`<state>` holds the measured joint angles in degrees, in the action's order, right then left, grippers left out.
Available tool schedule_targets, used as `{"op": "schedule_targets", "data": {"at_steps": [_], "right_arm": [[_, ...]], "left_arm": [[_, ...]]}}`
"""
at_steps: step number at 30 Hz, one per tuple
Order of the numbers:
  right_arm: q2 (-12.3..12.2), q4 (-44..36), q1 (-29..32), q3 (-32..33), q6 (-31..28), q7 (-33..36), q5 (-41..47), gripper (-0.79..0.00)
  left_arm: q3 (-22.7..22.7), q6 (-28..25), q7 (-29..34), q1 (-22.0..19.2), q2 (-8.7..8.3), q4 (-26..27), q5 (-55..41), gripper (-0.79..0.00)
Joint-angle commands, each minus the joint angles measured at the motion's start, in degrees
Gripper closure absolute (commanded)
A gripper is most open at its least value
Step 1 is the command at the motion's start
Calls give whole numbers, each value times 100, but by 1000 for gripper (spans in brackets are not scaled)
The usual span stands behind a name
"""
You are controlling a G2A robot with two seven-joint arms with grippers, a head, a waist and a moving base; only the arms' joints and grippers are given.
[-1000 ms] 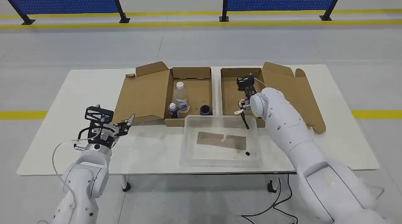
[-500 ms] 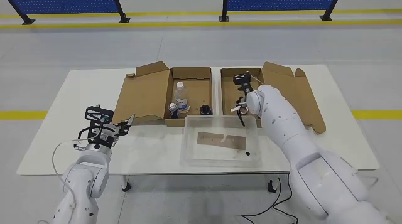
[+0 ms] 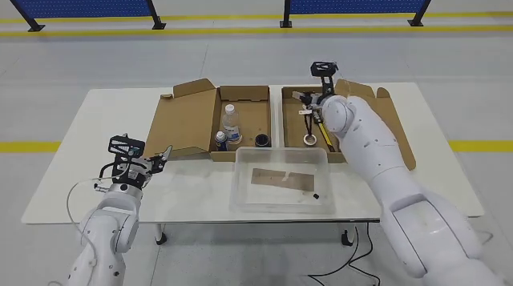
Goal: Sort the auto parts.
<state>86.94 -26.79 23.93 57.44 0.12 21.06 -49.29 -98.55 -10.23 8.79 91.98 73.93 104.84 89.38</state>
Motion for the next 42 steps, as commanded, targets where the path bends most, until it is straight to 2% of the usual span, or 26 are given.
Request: {"op": "schedule_targets", "data": {"at_steps": [1,11,17,28,36,42], "right_arm": [[-78,-337,134,102,60,25,-43,-785],[-554,-2817,1353,896,413,786,-483,-785],[-751,-4142,2170,1367,661,1257,-756,-785],[-979,-6025,3482,1868,566,1642,-1473,-785],[-1109,-7562,4728,2138,569,1810,-2219,-785],[-1162,-8453,5534,2476,620,1827,-2203,-785]], "left_arm": [[0,0,0,0,0,0,0,-785],[0,0,0,0,0,0,0,-785],[0,0,0,0,0,0,0,-785],[0,0,0,0,0,0,0,-785],[0,0,0,0,0,0,0,-785],[0,0,0,0,0,0,0,-785]]}}
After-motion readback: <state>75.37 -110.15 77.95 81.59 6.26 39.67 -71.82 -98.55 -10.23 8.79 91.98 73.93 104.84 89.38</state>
